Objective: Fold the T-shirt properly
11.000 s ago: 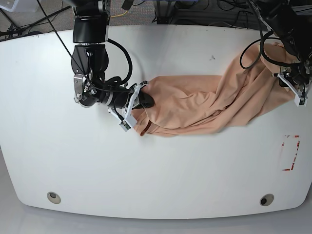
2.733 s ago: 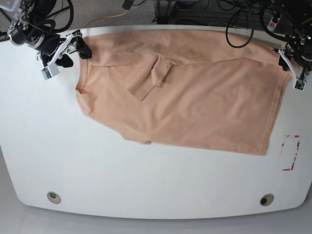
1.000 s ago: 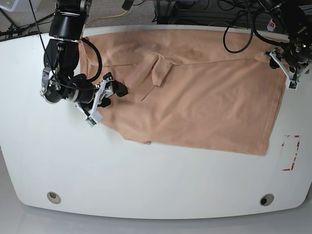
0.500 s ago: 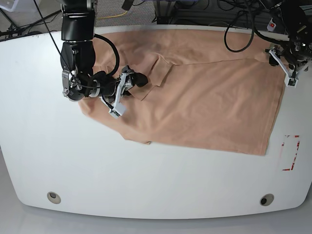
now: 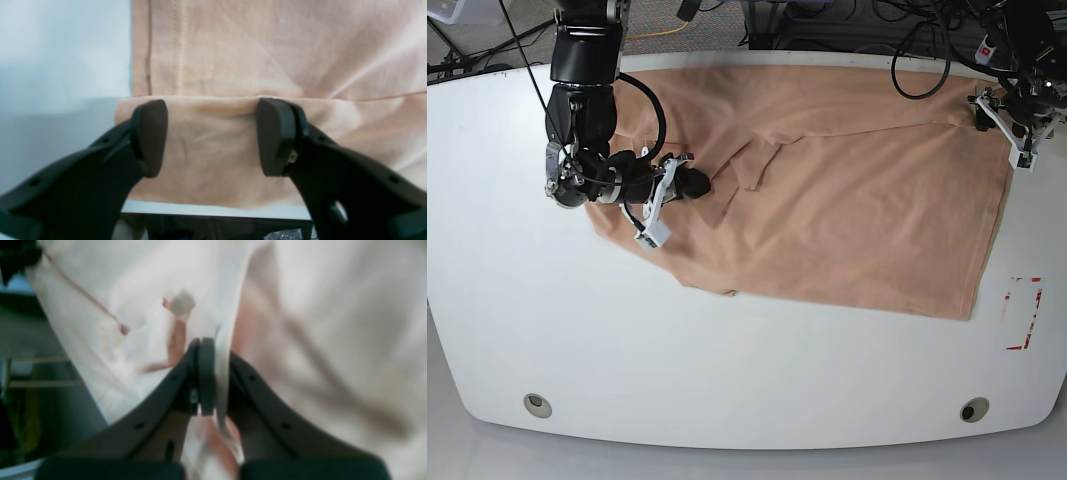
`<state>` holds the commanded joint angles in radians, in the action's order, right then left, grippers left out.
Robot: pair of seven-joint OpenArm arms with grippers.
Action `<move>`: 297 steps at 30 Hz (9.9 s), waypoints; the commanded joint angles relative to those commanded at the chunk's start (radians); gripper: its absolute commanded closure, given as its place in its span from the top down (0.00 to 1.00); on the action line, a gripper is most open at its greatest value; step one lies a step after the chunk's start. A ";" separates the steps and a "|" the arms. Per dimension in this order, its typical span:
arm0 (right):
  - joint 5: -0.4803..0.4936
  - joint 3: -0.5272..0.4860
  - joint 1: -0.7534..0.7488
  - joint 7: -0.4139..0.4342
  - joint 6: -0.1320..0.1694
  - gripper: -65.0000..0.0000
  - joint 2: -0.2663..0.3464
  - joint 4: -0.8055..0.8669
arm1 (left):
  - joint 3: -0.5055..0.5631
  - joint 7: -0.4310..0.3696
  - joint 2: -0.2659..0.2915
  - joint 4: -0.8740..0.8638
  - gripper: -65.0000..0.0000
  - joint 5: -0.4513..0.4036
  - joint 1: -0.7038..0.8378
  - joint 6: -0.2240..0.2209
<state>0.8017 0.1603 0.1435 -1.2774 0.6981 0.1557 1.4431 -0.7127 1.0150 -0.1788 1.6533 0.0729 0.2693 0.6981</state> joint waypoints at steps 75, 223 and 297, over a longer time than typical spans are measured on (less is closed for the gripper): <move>0.012 0.394 -0.571 0.048 0.000 0.15 0.077 0.290 | -0.120 -0.048 0.041 0.017 0.50 0.002 0.063 0.000; 0.020 0.485 -0.482 0.031 0.000 0.62 0.094 0.345 | 0.071 0.041 0.029 0.003 0.50 -0.094 -0.080 0.000; -0.149 -0.242 0.437 0.687 -0.114 0.00 0.058 -0.744 | 0.078 0.043 0.032 0.003 0.50 -0.092 0.146 0.000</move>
<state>0.6529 -0.0821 0.5808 -0.5900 0.5838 0.2140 0.6989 -0.6345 1.0579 -0.1465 1.6563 -0.0192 0.4150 0.6981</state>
